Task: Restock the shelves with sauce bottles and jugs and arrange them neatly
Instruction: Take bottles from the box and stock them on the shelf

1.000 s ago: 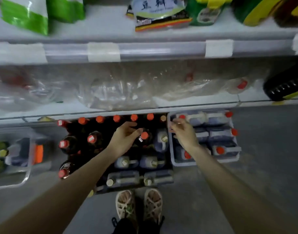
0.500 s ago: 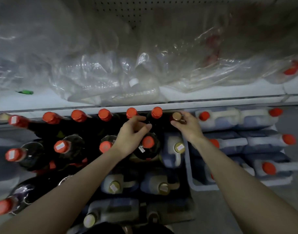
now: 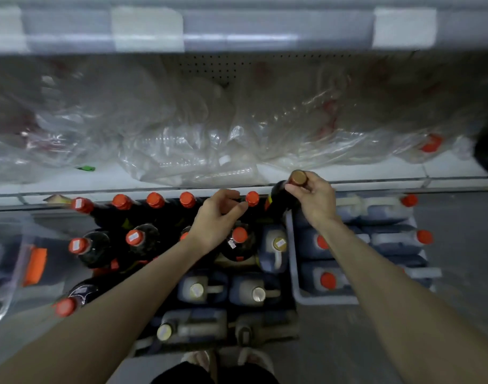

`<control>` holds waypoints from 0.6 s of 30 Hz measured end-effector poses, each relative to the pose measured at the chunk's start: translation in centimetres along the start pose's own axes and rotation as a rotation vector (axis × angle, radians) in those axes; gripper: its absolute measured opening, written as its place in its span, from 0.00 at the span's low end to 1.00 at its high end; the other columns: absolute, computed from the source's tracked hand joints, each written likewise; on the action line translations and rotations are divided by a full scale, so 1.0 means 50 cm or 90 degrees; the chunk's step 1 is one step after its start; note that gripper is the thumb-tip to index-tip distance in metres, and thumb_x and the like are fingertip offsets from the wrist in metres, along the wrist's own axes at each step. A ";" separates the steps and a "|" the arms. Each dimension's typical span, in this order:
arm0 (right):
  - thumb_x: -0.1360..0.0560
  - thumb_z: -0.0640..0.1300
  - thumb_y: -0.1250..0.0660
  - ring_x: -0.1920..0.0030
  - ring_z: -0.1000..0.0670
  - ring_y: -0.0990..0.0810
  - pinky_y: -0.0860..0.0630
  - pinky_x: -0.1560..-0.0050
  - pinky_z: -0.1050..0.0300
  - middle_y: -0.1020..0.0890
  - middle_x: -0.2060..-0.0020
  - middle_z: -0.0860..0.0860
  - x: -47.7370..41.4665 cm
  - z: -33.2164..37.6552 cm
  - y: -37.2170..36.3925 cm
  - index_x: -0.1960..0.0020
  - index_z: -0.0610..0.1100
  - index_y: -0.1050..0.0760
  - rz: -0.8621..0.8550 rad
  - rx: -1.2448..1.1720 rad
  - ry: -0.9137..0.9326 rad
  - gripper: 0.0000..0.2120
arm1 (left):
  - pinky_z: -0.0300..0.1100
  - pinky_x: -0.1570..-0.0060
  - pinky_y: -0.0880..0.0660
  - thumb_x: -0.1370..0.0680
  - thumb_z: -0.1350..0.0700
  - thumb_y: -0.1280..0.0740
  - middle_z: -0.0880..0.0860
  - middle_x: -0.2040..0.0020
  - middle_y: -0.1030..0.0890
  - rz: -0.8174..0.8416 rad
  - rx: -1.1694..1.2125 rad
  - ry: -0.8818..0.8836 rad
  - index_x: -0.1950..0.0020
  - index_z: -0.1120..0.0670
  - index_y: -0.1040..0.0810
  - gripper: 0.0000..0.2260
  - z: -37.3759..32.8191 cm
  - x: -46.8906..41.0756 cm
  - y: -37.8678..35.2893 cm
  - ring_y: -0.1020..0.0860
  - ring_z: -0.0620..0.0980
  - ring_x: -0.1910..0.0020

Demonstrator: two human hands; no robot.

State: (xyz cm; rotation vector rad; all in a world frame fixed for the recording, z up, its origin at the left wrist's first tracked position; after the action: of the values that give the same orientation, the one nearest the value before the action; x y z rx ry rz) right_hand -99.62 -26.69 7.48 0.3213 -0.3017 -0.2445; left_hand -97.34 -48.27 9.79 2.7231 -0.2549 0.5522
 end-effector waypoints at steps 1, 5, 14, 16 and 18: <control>0.28 0.35 0.28 0.53 0.52 0.21 0.26 0.47 0.60 0.19 0.57 0.50 0.015 0.041 0.017 0.51 0.46 0.23 -0.002 -0.001 0.011 0.11 | 0.36 0.49 0.25 0.23 0.56 0.31 0.52 0.55 0.17 0.008 0.007 0.002 0.42 0.57 0.24 0.11 -0.032 0.021 0.003 0.19 0.47 0.53; 0.28 0.36 0.27 0.55 0.54 0.22 0.27 0.53 0.69 0.20 0.59 0.52 0.094 0.250 0.107 0.53 0.46 0.24 0.004 -0.009 0.049 0.09 | 0.32 0.51 0.26 0.22 0.57 0.32 0.47 0.55 0.18 0.049 0.016 -0.018 0.40 0.54 0.26 0.12 -0.202 0.117 0.042 0.20 0.40 0.56; 0.28 0.38 0.27 0.55 0.48 0.19 0.23 0.46 0.49 0.18 0.59 0.50 0.255 0.820 0.314 0.57 0.51 0.24 0.014 -0.062 0.179 0.09 | 0.33 0.52 0.25 0.45 0.42 0.22 0.50 0.48 0.22 0.069 0.039 -0.132 0.40 0.49 0.29 0.36 -0.696 0.313 0.177 0.22 0.45 0.52; 0.28 0.41 0.26 0.56 0.50 0.19 0.23 0.45 0.46 0.18 0.60 0.50 0.291 0.953 0.363 0.57 0.49 0.24 0.014 -0.070 0.226 0.08 | 0.31 0.54 0.26 0.44 0.45 0.19 0.49 0.45 0.23 0.089 0.030 -0.171 0.39 0.47 0.31 0.38 -0.808 0.355 0.200 0.23 0.45 0.48; 0.30 0.47 0.25 0.57 0.50 0.20 0.23 0.46 0.44 0.18 0.60 0.50 0.335 1.100 0.418 0.57 0.49 0.24 0.001 -0.068 0.285 0.08 | 0.29 0.54 0.27 0.48 0.44 0.20 0.46 0.43 0.24 0.088 0.034 -0.227 0.38 0.46 0.32 0.41 -0.937 0.403 0.230 0.23 0.44 0.46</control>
State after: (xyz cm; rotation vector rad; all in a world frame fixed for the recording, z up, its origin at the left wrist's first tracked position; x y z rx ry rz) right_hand -98.25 -27.10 68.67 0.2625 0.1518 -0.1804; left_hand -97.89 -43.59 61.83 2.8569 -0.5283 0.1039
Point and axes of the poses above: each hand's wrist, its own x-axis away from the middle knuckle, its own y-axis out of the back of the hand, z = x × y, the point moved 5 cm from there along -x, towards the middle knuckle
